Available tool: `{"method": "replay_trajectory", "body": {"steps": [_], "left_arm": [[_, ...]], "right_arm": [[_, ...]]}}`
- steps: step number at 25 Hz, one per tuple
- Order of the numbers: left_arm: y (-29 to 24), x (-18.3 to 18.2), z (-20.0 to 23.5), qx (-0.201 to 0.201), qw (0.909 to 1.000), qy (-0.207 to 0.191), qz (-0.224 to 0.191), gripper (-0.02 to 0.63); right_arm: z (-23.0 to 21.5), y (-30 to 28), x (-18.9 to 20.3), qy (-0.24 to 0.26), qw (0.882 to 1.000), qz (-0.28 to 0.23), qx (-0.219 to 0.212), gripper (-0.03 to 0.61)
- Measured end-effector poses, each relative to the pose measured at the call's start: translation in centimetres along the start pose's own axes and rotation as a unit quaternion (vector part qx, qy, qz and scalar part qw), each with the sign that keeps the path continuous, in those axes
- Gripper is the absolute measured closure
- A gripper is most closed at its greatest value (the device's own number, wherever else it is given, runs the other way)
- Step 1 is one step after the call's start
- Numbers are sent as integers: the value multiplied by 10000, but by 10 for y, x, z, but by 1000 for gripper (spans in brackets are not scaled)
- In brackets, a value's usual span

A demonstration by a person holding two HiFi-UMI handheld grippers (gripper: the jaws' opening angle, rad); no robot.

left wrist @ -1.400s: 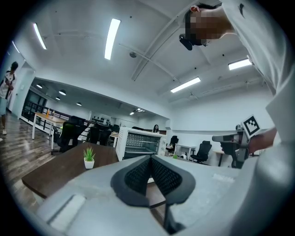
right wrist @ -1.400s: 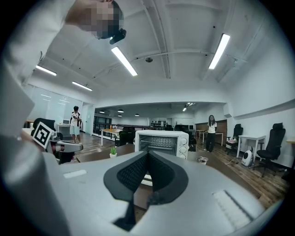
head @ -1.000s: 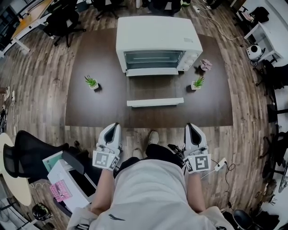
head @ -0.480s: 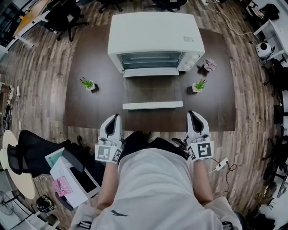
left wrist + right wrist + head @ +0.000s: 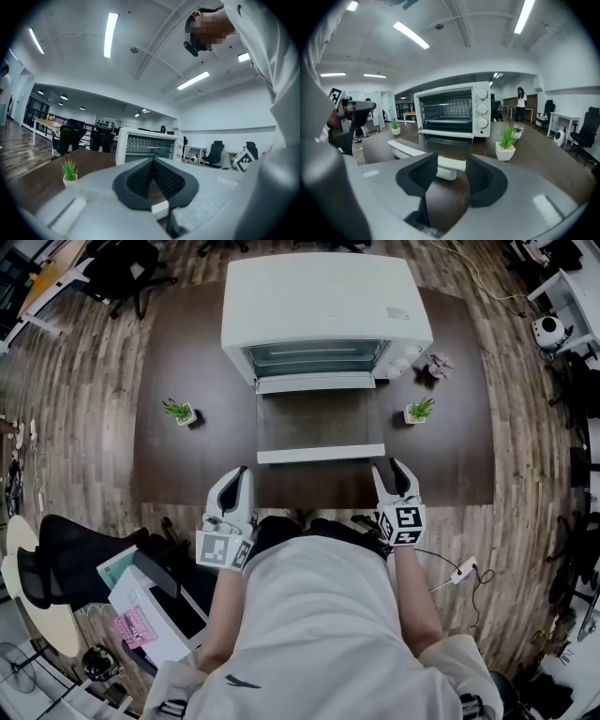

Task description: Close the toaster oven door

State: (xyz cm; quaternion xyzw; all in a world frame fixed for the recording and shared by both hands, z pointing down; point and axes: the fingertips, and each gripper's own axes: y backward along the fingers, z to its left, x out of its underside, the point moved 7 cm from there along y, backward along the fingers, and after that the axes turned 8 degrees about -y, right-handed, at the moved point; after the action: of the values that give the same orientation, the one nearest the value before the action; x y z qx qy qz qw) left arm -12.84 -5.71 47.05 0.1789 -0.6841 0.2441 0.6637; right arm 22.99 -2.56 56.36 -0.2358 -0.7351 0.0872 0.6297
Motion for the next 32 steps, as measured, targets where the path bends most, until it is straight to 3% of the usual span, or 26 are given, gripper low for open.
{"method": "replay_trajectory", "body": {"steps": [5,10,14,18,21,23,25,32], "left_arm": [[8,-2,10,-92,9999,-77,6,623],[17,-1,14,-207,9997,-103,-15,623],[24,3,12,-238,9997,-66,40,623],[27,4,12,-244,9996,-82,76,623],[29,5,12,-240,9996,-106,87,623],[31,5,14,-251,9996,-111,94,623],[32,6,17,-256,9996,-108,102,623],[26,10,14,-80,9998,-72,143,623]], "right_arm": [[-6,-31,28,-308,9982,470,232,372],[-14,-39,38,-608,9964,521,265,347],[-21,-32,51,-731,9940,708,402,370],[-13,-54,45,-403,9951,870,237,370],[-14,-64,42,-390,9938,979,368,385],[-14,-62,41,-457,9940,942,329,413],[-12,-61,39,-519,9944,899,217,491],[-8,-55,25,-482,9944,917,203,492]]}}
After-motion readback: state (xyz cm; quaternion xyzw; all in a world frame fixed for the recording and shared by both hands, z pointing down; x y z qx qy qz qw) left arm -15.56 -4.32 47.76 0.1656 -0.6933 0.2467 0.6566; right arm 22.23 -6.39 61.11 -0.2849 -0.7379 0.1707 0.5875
